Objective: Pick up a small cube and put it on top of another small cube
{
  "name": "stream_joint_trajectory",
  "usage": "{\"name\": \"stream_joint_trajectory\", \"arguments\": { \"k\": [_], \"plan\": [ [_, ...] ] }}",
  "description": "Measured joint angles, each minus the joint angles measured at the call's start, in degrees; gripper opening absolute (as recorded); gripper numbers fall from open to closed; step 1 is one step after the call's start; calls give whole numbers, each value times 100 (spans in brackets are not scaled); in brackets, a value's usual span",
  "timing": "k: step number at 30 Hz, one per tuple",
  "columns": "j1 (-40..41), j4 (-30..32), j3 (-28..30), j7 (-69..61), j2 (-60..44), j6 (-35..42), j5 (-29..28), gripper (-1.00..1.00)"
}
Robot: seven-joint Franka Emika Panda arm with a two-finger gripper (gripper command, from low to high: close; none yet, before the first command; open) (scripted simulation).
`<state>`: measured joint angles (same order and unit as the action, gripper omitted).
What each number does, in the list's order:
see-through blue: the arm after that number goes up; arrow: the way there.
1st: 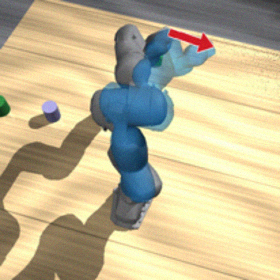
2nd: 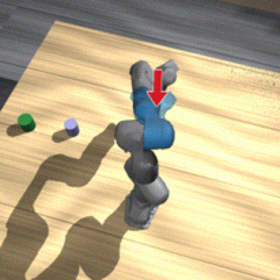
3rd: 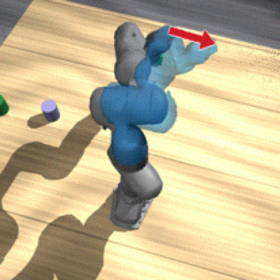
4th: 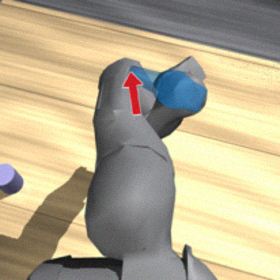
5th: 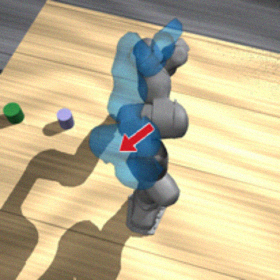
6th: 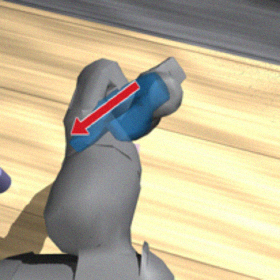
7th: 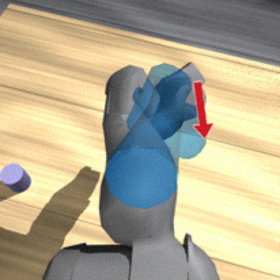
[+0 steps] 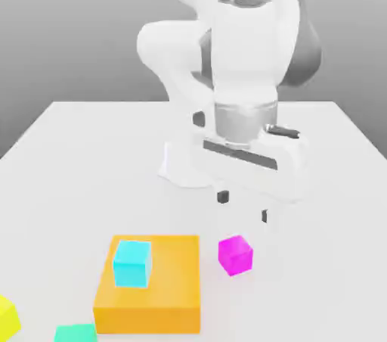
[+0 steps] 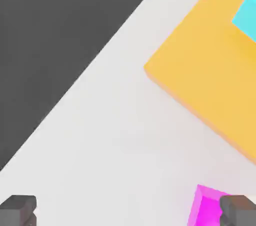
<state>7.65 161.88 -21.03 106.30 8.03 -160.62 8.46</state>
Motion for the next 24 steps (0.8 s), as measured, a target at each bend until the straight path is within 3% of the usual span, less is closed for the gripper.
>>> {"name": "stream_joint_trajectory", "arguments": {
  "k": [5,9,11,12,19,21,24],
  "plan": [
    [97,428,-83,1591,-824,-624,-842,0],
    [-545,300,868,2503,-1661,-1255,-2014,0],
    [-1126,216,1516,2739,-2066,-1590,-2308,0],
    [-1397,179,1795,2796,-2254,-1748,-2365,-100],
    [-1478,171,1878,2808,-2294,-1791,-2377,-100],
    [-1138,235,1493,2641,-2001,-1553,-2174,-100],
    [-791,364,952,2086,-1408,-1093,-1424,-100]
  ]
}}
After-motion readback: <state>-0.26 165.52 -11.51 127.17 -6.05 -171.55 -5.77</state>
